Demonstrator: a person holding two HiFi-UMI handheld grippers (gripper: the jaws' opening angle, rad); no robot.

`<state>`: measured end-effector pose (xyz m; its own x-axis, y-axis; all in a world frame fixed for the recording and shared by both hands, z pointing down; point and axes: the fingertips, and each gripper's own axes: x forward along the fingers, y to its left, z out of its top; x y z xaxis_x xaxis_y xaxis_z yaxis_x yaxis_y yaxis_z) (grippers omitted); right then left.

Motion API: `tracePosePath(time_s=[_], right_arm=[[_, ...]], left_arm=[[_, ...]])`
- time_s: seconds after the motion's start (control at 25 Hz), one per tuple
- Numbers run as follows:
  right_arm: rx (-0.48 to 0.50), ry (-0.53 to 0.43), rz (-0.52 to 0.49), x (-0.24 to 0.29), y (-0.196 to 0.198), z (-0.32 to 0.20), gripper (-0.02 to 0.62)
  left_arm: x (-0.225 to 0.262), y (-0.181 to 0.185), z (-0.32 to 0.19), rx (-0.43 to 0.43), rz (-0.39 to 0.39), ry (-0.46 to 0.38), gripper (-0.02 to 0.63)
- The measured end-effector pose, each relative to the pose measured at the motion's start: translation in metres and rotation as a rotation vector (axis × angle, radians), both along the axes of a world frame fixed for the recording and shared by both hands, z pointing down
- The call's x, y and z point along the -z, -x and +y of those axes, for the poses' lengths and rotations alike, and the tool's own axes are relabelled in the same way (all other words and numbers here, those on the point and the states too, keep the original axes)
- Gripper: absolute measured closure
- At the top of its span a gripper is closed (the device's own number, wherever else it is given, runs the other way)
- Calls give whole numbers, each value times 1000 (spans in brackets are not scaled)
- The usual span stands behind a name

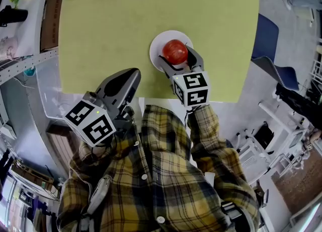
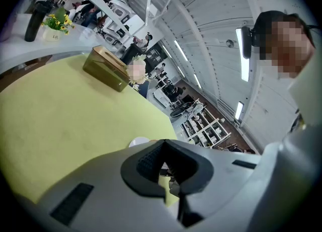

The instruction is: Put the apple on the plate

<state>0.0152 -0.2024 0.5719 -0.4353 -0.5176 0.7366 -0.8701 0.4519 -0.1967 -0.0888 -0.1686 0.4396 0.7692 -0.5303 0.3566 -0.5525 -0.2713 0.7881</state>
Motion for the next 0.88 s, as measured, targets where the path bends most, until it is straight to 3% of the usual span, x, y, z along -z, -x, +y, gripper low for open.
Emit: tracePosePath(time_s=[0.6, 0.88], right_arm=[[13, 48, -38, 4, 0, 6, 236], [29, 54, -1, 3, 0, 7, 236]], left_arm=[[9, 4, 0, 19, -1, -18, 598], [13, 5, -1, 26, -3, -23, 598]])
